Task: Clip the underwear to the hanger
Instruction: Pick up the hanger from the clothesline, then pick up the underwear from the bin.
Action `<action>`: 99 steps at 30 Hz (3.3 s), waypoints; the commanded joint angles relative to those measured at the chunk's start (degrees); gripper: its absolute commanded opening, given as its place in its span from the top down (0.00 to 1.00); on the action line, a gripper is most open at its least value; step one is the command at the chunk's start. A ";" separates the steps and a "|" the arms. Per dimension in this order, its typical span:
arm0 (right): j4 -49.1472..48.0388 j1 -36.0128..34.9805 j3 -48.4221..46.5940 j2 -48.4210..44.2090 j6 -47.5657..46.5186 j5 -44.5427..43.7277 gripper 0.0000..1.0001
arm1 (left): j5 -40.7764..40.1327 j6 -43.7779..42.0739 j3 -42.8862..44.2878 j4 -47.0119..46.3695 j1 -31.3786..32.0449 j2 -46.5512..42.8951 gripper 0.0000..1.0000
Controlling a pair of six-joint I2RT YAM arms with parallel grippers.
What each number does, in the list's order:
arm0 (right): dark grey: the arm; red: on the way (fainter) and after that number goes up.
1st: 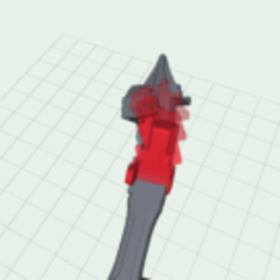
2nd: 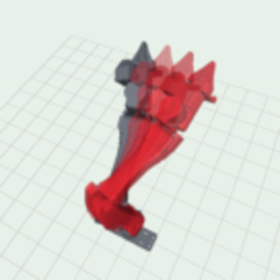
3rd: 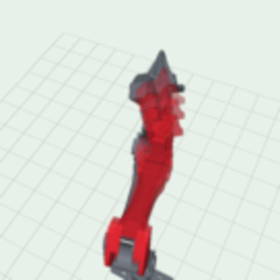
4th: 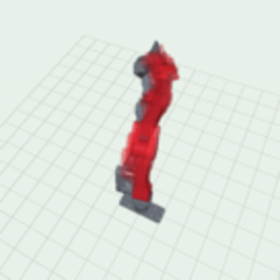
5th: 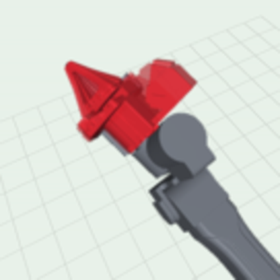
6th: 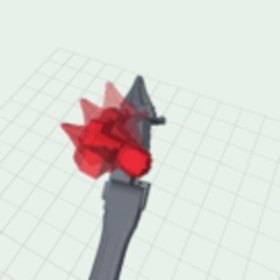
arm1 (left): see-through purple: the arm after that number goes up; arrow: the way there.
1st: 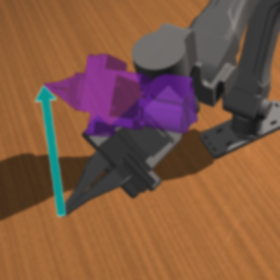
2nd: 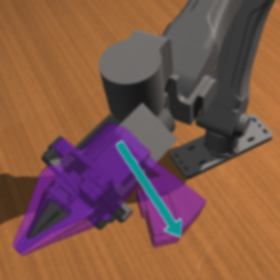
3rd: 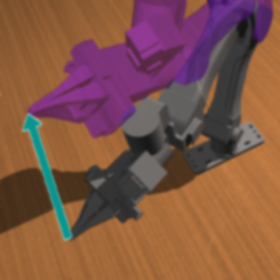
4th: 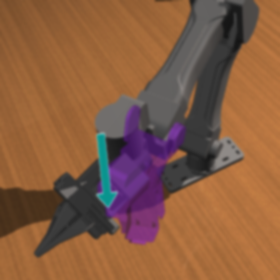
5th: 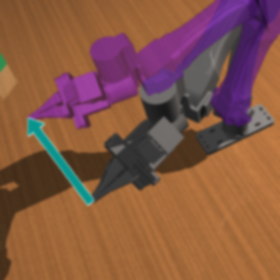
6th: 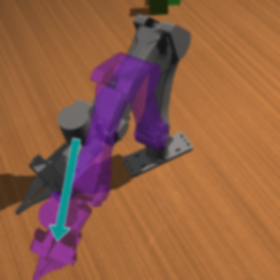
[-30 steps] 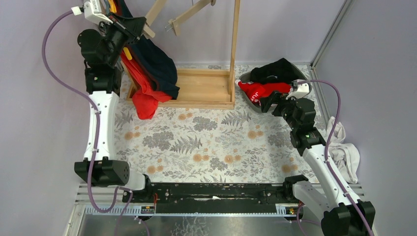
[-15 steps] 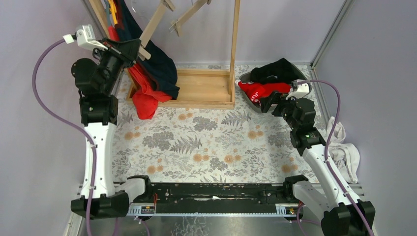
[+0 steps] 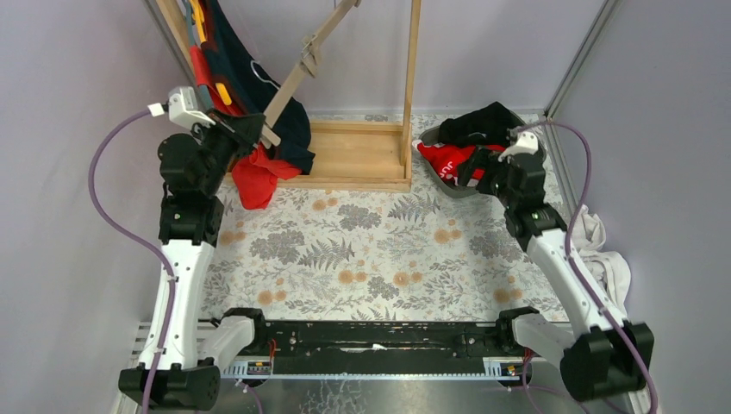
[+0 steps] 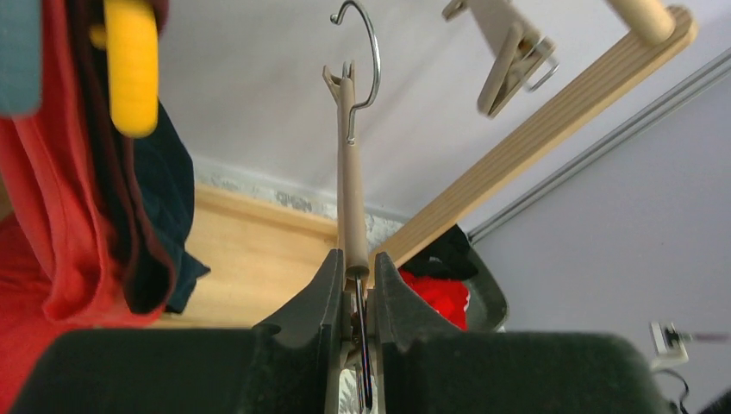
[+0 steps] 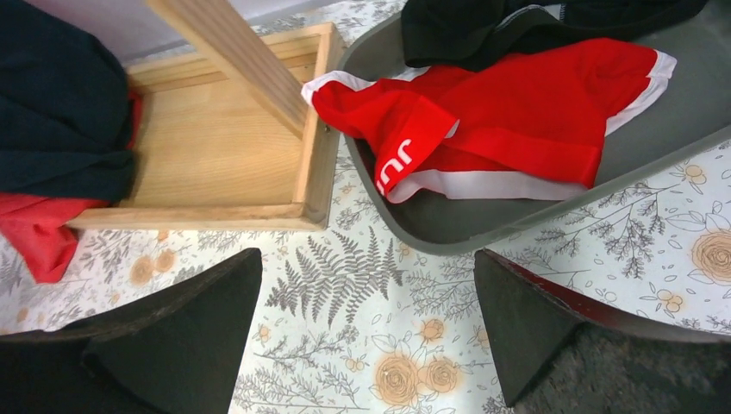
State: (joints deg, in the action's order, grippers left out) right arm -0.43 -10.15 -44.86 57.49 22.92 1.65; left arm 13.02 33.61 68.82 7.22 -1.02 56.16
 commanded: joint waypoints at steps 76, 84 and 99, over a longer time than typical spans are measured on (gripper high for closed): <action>-2.96 9.19 -35.87 54.26 -20.58 28.65 0.43 | -28.50 5.36 -25.82 -18.39 26.07 -4.16 1.00; -0.73 9.10 -36.91 53.83 -20.93 30.16 0.82 | -28.71 5.33 -26.01 -18.22 26.06 -4.26 1.00; 1.77 8.75 -38.35 38.76 -10.67 25.00 1.00 | -28.33 5.77 -26.37 -18.65 26.11 -5.62 1.00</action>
State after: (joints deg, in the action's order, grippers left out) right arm 2.15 -0.86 -79.48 104.97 6.90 28.64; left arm -14.17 39.35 42.63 -6.13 24.47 52.51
